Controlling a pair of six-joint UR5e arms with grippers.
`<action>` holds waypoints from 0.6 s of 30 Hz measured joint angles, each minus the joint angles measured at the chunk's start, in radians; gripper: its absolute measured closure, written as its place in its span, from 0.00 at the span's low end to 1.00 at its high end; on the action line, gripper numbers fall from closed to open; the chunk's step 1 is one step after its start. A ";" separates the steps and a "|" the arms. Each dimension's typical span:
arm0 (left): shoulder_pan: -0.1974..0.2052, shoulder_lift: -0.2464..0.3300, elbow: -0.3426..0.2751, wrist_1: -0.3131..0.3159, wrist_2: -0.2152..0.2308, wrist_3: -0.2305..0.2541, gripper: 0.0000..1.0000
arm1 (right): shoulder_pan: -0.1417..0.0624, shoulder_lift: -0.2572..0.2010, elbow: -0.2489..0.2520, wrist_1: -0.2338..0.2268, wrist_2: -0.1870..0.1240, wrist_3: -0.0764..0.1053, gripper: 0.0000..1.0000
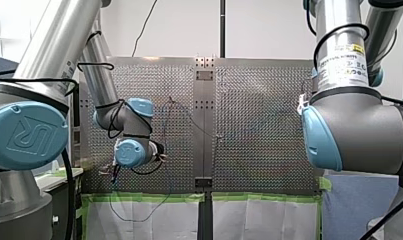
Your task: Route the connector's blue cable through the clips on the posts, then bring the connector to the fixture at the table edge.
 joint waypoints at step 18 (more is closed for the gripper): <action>0.000 0.001 0.004 -0.006 0.001 -0.017 0.00 | 0.147 -0.031 0.034 -0.009 0.046 -0.054 0.01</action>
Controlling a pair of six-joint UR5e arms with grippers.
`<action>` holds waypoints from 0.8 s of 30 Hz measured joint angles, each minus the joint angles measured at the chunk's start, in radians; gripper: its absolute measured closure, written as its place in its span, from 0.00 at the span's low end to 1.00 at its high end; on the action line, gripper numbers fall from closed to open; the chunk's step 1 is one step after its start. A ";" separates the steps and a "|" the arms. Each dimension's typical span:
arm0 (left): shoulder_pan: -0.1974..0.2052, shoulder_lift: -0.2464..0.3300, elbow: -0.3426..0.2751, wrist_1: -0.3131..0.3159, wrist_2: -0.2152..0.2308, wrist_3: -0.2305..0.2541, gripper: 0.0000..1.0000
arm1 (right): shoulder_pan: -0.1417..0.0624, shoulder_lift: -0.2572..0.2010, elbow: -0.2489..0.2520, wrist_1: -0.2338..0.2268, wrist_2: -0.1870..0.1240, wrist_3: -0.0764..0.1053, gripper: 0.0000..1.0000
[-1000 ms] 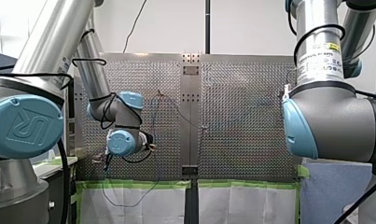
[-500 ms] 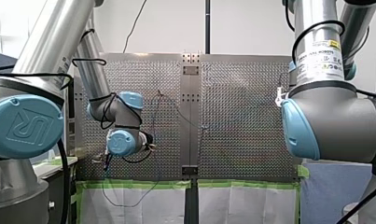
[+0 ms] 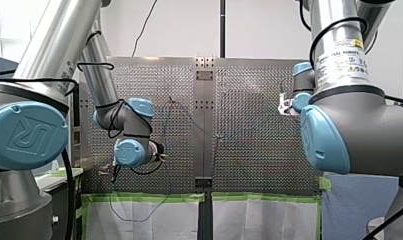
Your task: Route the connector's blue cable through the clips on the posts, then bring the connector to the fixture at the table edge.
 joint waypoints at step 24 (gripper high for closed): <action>-0.057 0.045 0.113 -0.066 -0.017 -0.111 0.00 | 0.213 0.005 0.000 -0.004 0.179 -0.003 0.01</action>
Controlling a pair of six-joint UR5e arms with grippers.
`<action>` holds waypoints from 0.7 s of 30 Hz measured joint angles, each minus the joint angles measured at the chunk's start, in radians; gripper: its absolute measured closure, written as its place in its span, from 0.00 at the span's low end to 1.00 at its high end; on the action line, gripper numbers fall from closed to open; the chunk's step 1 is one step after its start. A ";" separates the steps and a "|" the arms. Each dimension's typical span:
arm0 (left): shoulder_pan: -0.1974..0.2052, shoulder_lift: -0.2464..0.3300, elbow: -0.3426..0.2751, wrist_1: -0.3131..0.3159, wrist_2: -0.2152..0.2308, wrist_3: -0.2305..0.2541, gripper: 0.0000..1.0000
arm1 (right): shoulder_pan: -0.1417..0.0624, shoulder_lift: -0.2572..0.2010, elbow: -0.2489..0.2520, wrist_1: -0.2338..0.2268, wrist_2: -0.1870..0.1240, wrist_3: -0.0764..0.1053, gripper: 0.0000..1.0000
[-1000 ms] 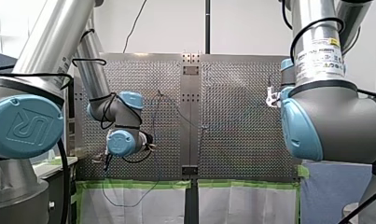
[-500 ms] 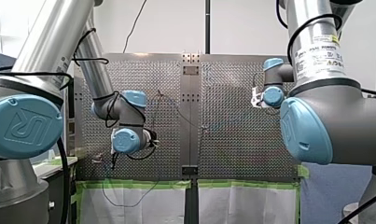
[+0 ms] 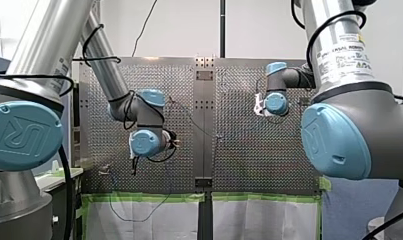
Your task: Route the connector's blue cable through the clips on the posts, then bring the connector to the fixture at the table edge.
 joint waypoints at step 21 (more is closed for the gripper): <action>-0.013 0.054 -0.004 -0.110 -0.031 -0.017 0.00 | 0.173 0.002 0.103 -0.022 0.140 0.030 0.01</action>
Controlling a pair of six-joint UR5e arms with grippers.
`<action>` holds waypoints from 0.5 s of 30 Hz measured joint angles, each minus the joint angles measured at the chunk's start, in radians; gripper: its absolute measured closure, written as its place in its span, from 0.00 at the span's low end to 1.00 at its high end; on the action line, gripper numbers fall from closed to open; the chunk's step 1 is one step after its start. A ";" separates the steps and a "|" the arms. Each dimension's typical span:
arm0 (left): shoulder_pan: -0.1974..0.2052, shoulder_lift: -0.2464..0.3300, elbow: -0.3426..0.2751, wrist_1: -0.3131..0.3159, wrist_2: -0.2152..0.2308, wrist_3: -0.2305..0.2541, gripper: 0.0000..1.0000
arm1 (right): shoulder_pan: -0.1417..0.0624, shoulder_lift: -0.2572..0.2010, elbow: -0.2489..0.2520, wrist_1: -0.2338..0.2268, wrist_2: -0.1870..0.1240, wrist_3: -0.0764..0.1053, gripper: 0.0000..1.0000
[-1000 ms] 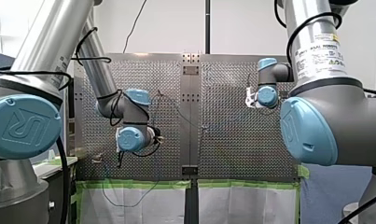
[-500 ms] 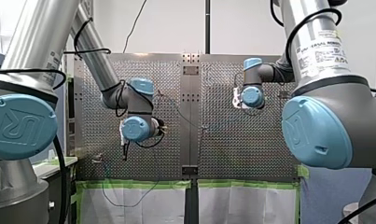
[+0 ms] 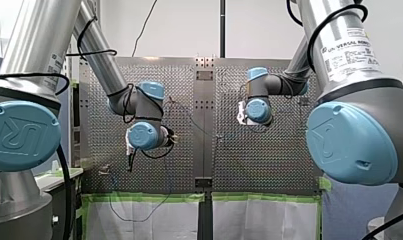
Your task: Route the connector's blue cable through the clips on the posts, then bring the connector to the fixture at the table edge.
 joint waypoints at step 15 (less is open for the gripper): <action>0.012 0.000 -0.015 -0.007 -0.004 0.001 0.00 | 0.125 0.000 0.079 -0.048 0.094 -0.037 0.01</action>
